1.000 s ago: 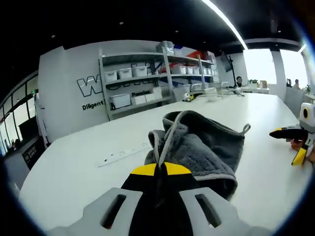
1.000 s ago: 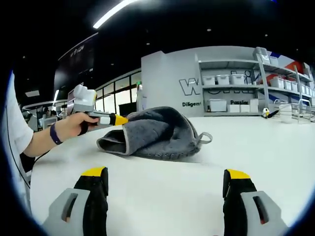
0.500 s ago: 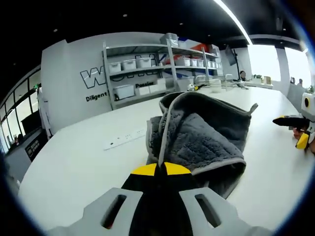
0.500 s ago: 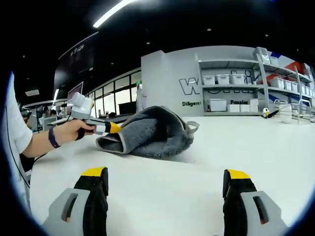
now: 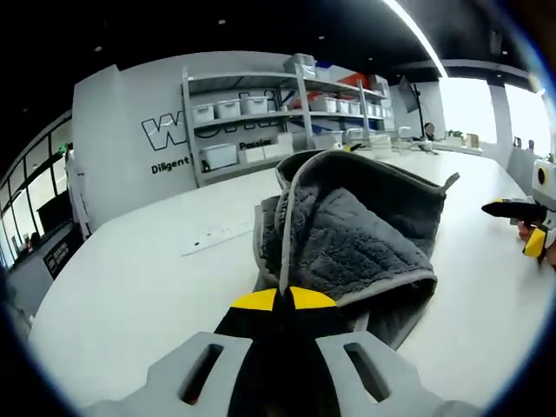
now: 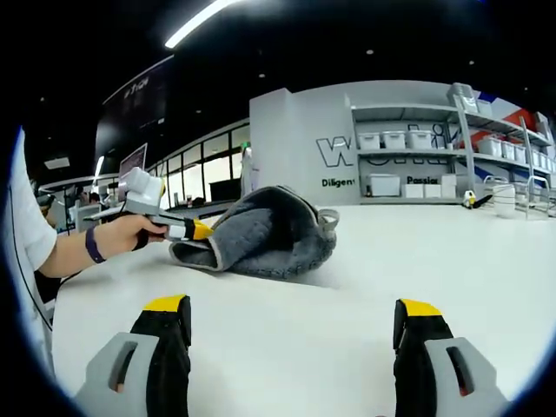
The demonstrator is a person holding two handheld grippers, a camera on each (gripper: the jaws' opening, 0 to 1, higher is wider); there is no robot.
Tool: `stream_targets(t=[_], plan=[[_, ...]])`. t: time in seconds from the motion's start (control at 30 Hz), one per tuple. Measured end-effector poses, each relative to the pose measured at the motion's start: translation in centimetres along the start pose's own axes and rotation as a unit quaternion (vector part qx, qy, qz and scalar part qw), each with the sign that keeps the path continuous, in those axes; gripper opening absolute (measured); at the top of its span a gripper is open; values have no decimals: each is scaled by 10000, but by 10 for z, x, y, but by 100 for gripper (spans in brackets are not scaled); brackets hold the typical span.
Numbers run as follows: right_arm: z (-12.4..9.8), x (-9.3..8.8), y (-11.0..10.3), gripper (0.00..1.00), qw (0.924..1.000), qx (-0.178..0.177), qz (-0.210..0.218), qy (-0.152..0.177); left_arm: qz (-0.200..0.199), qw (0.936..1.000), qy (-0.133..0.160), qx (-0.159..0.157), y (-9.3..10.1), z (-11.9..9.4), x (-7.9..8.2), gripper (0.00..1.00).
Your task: Open the folded towel by lifting each exposed corner and separating the folded layers until the towel lies flat within the target outline without major curled edges
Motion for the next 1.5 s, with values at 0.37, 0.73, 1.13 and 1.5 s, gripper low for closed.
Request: stream_targets(t=[0.37, 0.73, 1.13, 1.5], plan=[[0, 0, 0, 99, 10000, 3, -5, -2, -395, 9973, 433, -452, -2, -5, 9, 16], [0, -1, 0, 99, 10000, 1, -18, -17, -682, 9880, 1156, -767, -22, -33, 20, 33], [0, -1, 0, 99, 10000, -27, -49, -45, -550, 9822, 1291, -1249, -48, -61, 9, 60], [-1, 1, 2, 99, 9999, -77, 8, 82, -307, 9796, 1136, -1631, -53, -80, -13, 91]])
Point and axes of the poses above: the point that each gripper's makers call its tool centre point, and the gripper's own axes: z roughly forward along the fingers, y roughly to its right, x roughly out of its top, the point moved 6 cm from there along -z, roughly backward along the fingers, and after that the axes turned 5 degrees about x, right-handed, at the moved point
